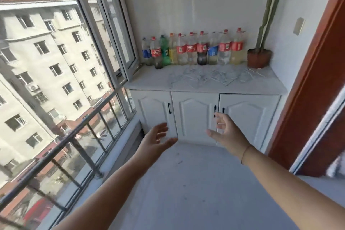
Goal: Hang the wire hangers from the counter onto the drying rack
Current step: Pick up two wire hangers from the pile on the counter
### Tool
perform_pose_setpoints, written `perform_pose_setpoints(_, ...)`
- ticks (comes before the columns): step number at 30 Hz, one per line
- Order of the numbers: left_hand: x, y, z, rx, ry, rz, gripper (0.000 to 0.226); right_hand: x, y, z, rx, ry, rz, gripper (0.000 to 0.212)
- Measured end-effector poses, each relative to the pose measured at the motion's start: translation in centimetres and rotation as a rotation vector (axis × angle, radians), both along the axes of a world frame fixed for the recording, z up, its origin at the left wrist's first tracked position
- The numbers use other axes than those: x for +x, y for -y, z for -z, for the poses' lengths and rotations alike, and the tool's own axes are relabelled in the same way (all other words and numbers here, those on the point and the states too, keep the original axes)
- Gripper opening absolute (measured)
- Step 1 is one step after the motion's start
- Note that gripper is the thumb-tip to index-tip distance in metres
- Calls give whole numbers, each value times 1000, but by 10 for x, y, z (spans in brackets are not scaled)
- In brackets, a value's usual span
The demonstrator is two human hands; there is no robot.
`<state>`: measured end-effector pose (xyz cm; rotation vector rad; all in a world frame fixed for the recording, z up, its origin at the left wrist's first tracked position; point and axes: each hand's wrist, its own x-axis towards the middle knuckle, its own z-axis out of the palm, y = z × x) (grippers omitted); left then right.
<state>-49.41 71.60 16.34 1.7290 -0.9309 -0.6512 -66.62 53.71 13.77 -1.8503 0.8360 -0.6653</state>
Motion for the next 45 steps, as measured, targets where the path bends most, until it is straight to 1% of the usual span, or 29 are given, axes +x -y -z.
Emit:
perform_pose_setpoints(4,26,89,6,6,-9,62,54,6,75,5,-2,3,88,67)
perform_pose_setpoints(7,35,155,11,2,-18,82,49,9,135,6,2,-8,118,67)
perform_pose_setpoints(12,49,267,25,-23,-38,65,47,25,244,8,-5,-11,130,67)
perform_pose_setpoints(19,64,402,33,-24,-86,24,48,53,395,-2,-78,-52,75,64)
perform_pose_setpoints(22,72,445,38,-13,-107,8,47,72,445,-1,-67,-67,76,65)
perform_pose_setpoints(28,108,518,52,42,-90,19,47,117,524,17,-15,-78,84,66)
perform_pose_setpoints(33,146,582,79,95,-88,80,45,157,597,37,-2,-96,174,63)
perform_pose_setpoints(39,183,656,102,146,-162,134,45,206,676,54,21,-185,268,61)
perform_pose_setpoints(43,205,701,114,179,-207,167,43,238,719,71,25,-250,290,60)
perform_pose_setpoints(45,215,721,119,207,-225,166,42,249,736,81,26,-286,293,57)
